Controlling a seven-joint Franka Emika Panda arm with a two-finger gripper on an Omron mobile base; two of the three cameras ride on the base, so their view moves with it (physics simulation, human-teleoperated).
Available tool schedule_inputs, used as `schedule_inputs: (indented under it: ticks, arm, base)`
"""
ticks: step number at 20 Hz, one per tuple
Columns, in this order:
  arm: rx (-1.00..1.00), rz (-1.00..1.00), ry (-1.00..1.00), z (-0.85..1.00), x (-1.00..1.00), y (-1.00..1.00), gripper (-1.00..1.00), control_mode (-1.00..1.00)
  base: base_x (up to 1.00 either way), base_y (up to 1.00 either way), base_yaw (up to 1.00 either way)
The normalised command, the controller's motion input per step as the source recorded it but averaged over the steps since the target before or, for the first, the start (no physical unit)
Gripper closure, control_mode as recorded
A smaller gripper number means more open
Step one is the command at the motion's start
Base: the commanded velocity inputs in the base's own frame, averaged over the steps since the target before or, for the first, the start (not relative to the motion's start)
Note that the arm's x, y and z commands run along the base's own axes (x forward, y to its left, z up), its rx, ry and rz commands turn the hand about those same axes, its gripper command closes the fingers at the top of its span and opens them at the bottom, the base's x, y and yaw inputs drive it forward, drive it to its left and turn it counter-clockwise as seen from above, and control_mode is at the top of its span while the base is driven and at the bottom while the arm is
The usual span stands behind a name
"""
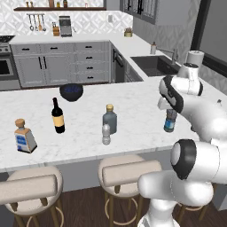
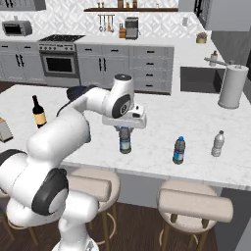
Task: Move the plastic bottles in the middle to the plastics group, and the glass bottles in the middle to the glass group.
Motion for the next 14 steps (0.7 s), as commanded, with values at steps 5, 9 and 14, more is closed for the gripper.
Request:
schedule_inputs:
  ticks: [5, 9, 14]
  arm:
    - [0.00, 0.00, -0.10, -0.06, -0.65, -0.85, 1.00, -1.00]
    - [0.00, 0.00, -0.08, -0.01, -0.20, -0.72, 1.00, -1.00]
    - [-0.04, 0.00, 0.00, 0.04, 0.09, -0.90, 1.00, -1.00]
  base:
    - [0.00, 0.00, 0.00]
    - [0.00, 0.00, 0.00]
    - [0.00, 0.00, 0.00]
